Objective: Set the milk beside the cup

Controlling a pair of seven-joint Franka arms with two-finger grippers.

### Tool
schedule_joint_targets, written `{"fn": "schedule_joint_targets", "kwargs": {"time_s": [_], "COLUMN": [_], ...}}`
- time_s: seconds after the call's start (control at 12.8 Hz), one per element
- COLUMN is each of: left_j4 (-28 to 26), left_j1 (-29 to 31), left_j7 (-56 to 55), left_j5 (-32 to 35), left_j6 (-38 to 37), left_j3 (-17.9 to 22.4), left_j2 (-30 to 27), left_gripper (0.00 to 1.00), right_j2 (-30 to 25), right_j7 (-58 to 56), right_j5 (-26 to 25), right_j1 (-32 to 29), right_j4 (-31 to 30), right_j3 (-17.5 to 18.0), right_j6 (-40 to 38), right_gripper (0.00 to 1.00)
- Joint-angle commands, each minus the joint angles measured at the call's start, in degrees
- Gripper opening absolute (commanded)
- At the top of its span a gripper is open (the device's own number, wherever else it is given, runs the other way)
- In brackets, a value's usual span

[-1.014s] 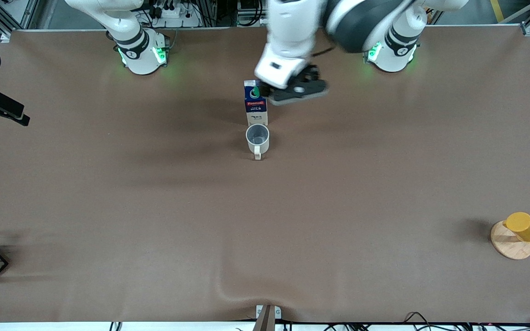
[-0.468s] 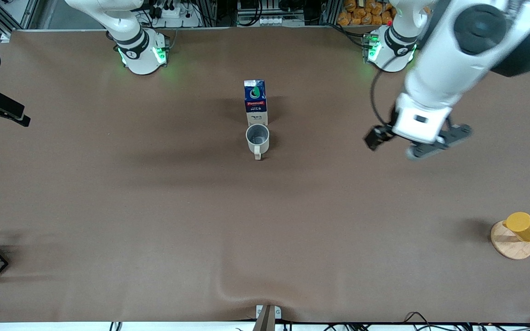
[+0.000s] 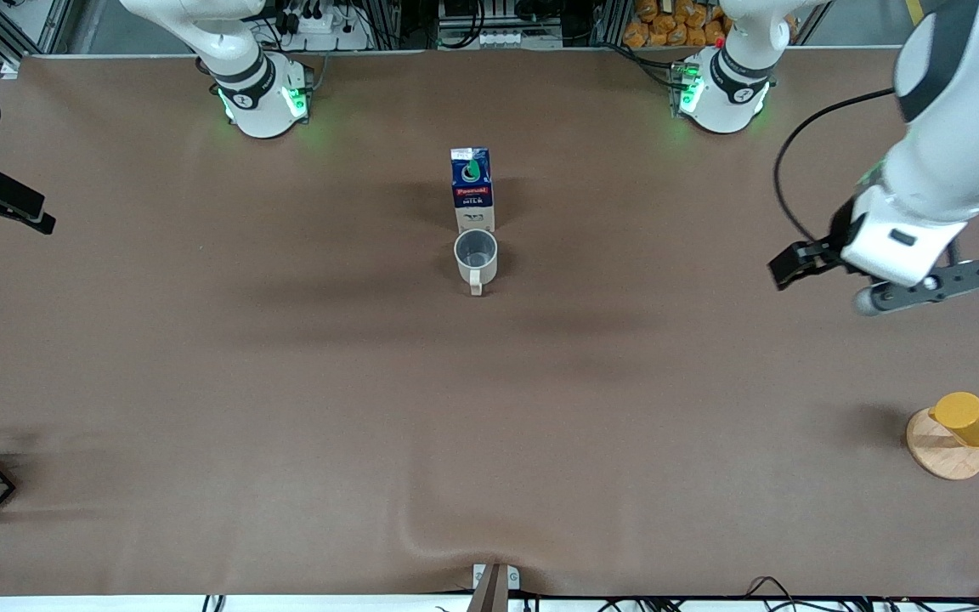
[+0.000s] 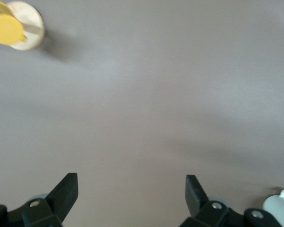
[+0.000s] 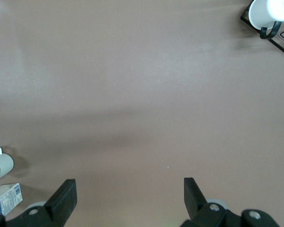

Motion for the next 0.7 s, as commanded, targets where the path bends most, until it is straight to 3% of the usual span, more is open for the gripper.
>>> {"fn": "schedule_joint_targets", "kwargs": {"time_s": [0.0,0.16,0.39,0.62], "left_j4": [-0.4,-1.5,-2.6,-3.0], "left_j1": [3.7,0.5,-13.0,-17.2], "left_j7": [6.3,9.1,12.1,13.1], "left_j5": [-0.4,-2.1,-2.4,-4.4], "left_j6": [-1.8,-1.8,-3.0,-5.4], "left_j3": [-0.8,4.6,19.0,24.3], "left_j2": [-3.3,-5.9,-8.7,-9.7], "left_gripper": [1.0,1.0,1.0,1.0], "right_j2": [0.0,0.0,0.0,0.0], "right_j7": [0.0,0.1,0.1,0.1], "right_j5": [0.7,0.7,0.7,0.7], "right_j1": [-0.5,-0.5,-0.5,-0.5], "right_j4": [0.5,0.5,0.6,0.6], "right_j3": [0.2,0.2,0.2,0.2], "right_j6": [-0.2,-0.1,-0.1,-0.1], "right_gripper": [1.0,1.0,1.0,1.0]}}
